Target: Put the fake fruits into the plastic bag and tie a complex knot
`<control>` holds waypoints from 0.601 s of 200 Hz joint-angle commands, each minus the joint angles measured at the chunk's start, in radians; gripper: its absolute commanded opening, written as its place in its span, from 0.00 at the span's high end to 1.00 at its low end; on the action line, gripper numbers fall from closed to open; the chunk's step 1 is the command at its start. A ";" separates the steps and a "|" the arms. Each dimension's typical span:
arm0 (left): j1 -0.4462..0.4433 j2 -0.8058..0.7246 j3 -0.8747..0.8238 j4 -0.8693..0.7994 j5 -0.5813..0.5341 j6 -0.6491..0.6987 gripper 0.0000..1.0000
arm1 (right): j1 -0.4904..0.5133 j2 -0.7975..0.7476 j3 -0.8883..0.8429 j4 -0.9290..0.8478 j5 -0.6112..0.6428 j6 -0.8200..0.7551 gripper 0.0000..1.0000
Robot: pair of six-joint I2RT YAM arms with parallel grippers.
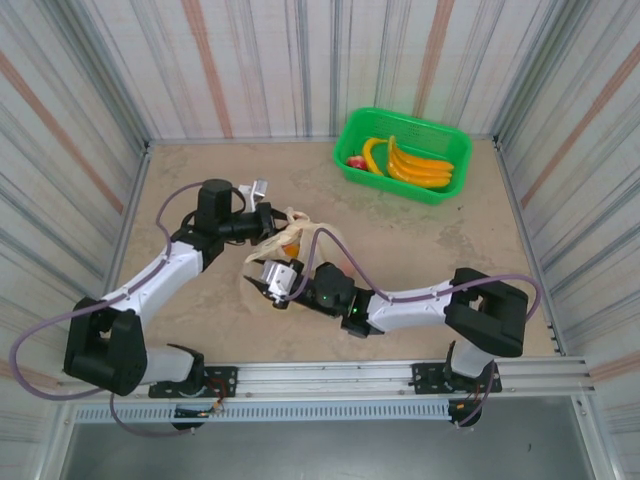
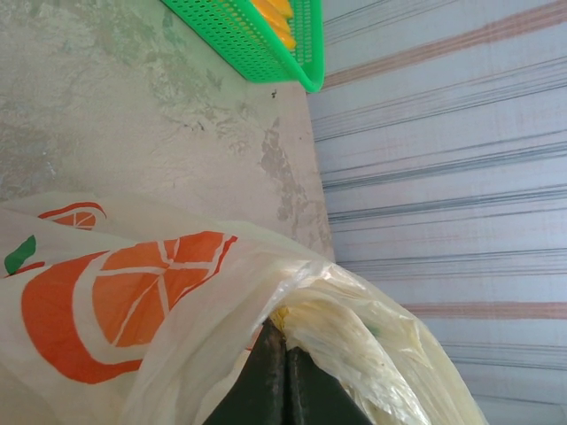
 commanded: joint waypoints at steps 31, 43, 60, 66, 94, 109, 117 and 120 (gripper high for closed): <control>-0.034 -0.084 -0.095 0.079 -0.099 -0.109 1.00 | 0.006 0.047 0.051 0.070 0.066 -0.027 0.61; -0.054 -0.104 -0.101 0.067 -0.123 -0.109 1.00 | 0.005 0.054 0.063 0.070 0.080 -0.030 0.61; -0.074 -0.129 -0.105 0.056 -0.151 -0.109 1.00 | 0.003 0.070 0.083 0.071 0.077 -0.034 0.61; -0.077 -0.134 -0.104 0.052 -0.157 -0.109 1.00 | 0.002 0.075 0.091 0.072 0.072 -0.035 0.61; -0.078 -0.144 -0.112 0.051 -0.159 -0.118 1.00 | -0.003 0.097 0.120 0.085 0.046 -0.029 0.63; -0.078 -0.147 -0.112 0.051 -0.160 -0.118 1.00 | -0.010 0.108 0.131 0.086 0.035 -0.011 0.63; -0.079 -0.147 -0.112 0.050 -0.159 -0.118 1.00 | -0.015 0.111 0.134 0.087 0.024 0.004 0.65; -0.080 -0.147 -0.112 0.048 -0.160 -0.118 1.00 | -0.016 0.112 0.136 0.087 0.019 0.009 0.66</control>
